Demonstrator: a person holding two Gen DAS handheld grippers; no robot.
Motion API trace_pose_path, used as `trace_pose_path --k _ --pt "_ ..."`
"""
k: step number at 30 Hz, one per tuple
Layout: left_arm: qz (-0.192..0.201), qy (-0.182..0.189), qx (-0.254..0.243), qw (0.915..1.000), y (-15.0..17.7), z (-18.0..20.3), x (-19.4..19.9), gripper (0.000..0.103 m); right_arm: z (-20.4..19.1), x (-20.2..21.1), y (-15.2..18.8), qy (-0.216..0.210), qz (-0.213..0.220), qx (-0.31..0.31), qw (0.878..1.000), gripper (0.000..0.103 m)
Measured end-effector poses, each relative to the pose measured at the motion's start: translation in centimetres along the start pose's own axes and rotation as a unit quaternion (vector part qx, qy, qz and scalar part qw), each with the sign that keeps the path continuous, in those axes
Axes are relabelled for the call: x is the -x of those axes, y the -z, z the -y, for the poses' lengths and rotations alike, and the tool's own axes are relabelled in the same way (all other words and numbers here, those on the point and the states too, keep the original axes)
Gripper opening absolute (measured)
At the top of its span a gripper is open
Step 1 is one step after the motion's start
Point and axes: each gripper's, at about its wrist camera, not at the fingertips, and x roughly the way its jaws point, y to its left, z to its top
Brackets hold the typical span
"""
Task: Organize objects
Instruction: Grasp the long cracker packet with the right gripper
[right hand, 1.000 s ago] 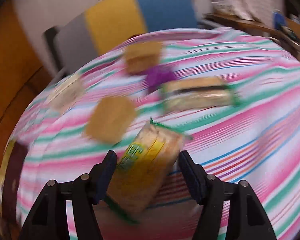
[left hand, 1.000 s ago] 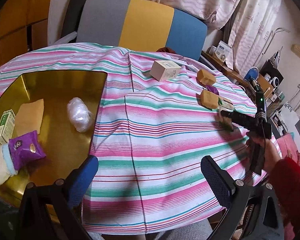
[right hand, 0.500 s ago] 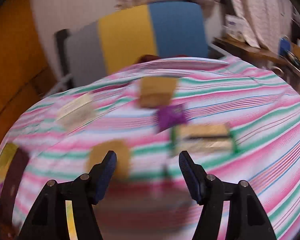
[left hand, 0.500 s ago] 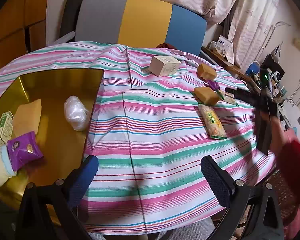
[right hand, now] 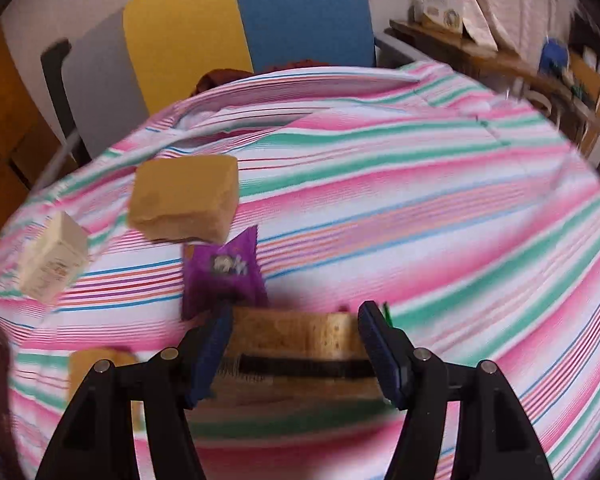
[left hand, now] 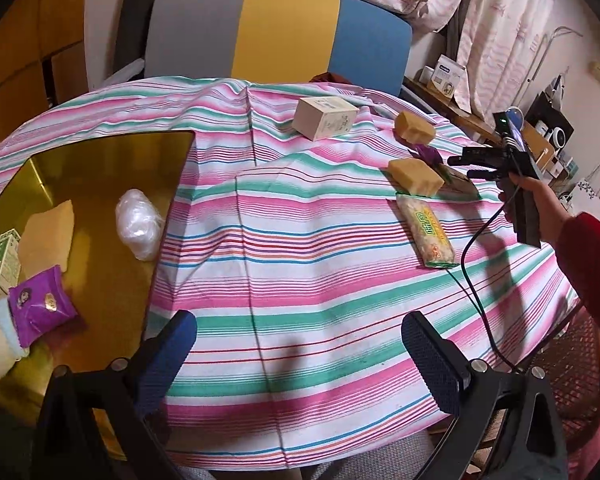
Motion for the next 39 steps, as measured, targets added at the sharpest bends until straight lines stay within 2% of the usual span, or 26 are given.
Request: trace_pose_path --k 3,4,6,10,14,16,18,19,21,23,29,31,34,35,39 --pt "-0.002 0.005 -0.006 1.0 0.1 0.4 -0.3 0.103 0.6 1.6 1.9 -0.081 -0.02 -0.016 0.996 0.066" --pt "-0.002 0.005 -0.008 1.0 0.2 0.6 -0.4 0.103 0.5 1.9 2.4 -0.089 -0.023 -0.014 0.996 0.066" --pt "-0.001 0.005 -0.011 0.9999 0.3 0.9 -0.4 0.103 0.2 2.9 3.2 -0.083 -0.018 -0.003 0.996 0.066" --pt "-0.004 0.01 -0.012 0.9999 0.3 1.4 -0.2 0.103 0.0 3.4 2.6 -0.041 0.018 0.009 0.999 0.066" --pt "0.007 -0.002 -0.015 0.9999 0.4 1.4 0.5 0.103 -0.2 0.7 2.0 -0.005 -0.003 0.003 1.0 0.066" --pt "0.01 -0.003 -0.009 0.9999 0.4 1.1 0.7 0.103 -0.5 0.1 2.7 -0.028 -0.01 -0.012 0.999 0.066" --pt "0.011 -0.004 -0.004 0.9999 0.4 0.9 0.7 0.103 -1.3 0.0 4.3 -0.084 -0.021 -0.03 0.996 0.066" --pt "0.011 -0.003 -0.002 0.9999 0.3 0.9 0.6 0.103 -1.8 0.1 4.9 -0.095 -0.022 -0.03 0.995 0.066" --pt "0.01 -0.001 0.0 0.9999 0.4 1.0 0.4 0.103 -3.2 0.9 6.3 -0.085 -0.011 -0.007 0.996 0.066" --pt "0.008 0.001 -0.003 1.0 0.3 1.4 0.1 0.103 -4.0 1.1 6.8 -0.056 -0.001 0.0 0.998 0.066" --pt "0.005 0.005 -0.019 0.9998 0.0 2.5 0.0 0.103 -4.2 0.3 6.1 -0.01 0.035 -0.055 0.998 0.066" --pt "0.002 0.005 -0.013 0.9999 0.0 2.3 -0.1 0.103 -4.8 0.1 6.2 0.016 0.042 -0.043 0.998 0.066" --pt "0.0 0.006 -0.002 1.0 -0.1 2.0 -0.3 0.103 -6.4 0.0 6.9 0.074 0.048 0.021 0.996 0.054" --pt "0.0 0.005 -0.001 1.0 -0.1 2.0 -0.4 0.103 -6.4 0.3 7.1 0.071 0.053 0.028 0.996 0.047" --pt "-0.003 0.008 -0.001 1.0 -0.8 2.7 -1.1 0.103 -4.7 1.7 8.3 0.051 0.068 -0.001 0.996 0.047"
